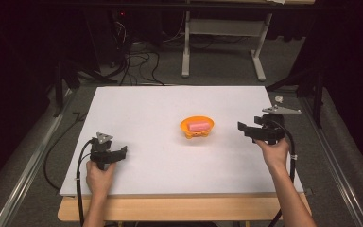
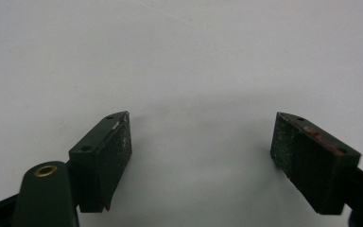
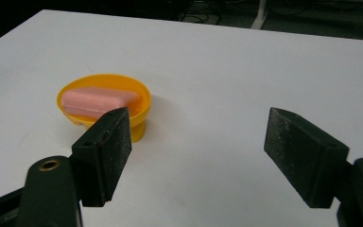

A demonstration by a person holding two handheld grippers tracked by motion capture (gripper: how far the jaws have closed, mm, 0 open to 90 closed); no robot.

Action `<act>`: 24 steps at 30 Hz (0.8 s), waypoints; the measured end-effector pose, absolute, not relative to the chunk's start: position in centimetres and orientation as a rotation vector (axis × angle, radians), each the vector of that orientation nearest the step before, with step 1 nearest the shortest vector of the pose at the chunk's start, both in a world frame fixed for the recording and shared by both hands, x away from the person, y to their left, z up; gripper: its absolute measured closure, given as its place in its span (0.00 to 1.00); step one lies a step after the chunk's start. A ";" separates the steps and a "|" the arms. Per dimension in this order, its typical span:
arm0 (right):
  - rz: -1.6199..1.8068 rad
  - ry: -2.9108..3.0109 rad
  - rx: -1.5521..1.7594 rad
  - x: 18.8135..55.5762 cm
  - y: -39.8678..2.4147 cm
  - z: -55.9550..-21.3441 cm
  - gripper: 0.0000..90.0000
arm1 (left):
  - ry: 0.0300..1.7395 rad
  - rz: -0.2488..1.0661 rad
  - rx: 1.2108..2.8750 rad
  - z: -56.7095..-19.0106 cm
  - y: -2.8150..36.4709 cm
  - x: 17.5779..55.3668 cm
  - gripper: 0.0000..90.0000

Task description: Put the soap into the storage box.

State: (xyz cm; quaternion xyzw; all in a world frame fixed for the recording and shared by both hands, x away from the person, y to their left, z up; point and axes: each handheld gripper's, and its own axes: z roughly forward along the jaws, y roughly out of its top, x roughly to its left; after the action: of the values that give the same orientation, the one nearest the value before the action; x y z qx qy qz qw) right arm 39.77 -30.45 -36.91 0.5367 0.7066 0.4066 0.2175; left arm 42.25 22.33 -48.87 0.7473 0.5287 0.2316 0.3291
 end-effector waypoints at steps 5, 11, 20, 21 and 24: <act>1.125 1.948 1.495 39.3 -31.0 -37.3 0.27 | 1.384 0.606 1.955 -48.9 22.3 42.2 0.24; 1.129 1.937 1.508 38.9 -31.5 -37.8 0.27 | 1.384 0.606 1.956 -48.9 22.3 42.2 0.24; 1.134 1.919 1.537 38.3 -32.4 -38.9 0.27 | 1.383 0.607 1.954 -48.9 22.3 42.3 0.24; 1.134 1.916 1.547 38.2 -32.5 -39.0 0.27 | 1.383 0.607 1.954 -48.9 22.3 42.2 0.24; 1.120 1.914 1.560 38.1 -32.6 -39.8 0.27 | 1.384 0.606 1.955 -48.9 22.3 42.2 0.24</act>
State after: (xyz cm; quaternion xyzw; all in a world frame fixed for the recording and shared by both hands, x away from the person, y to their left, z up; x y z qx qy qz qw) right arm 38.07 -32.62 -39.77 0.5622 0.6896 0.4035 0.2134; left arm 42.25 22.33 -48.87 0.7473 0.5288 0.2316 0.3290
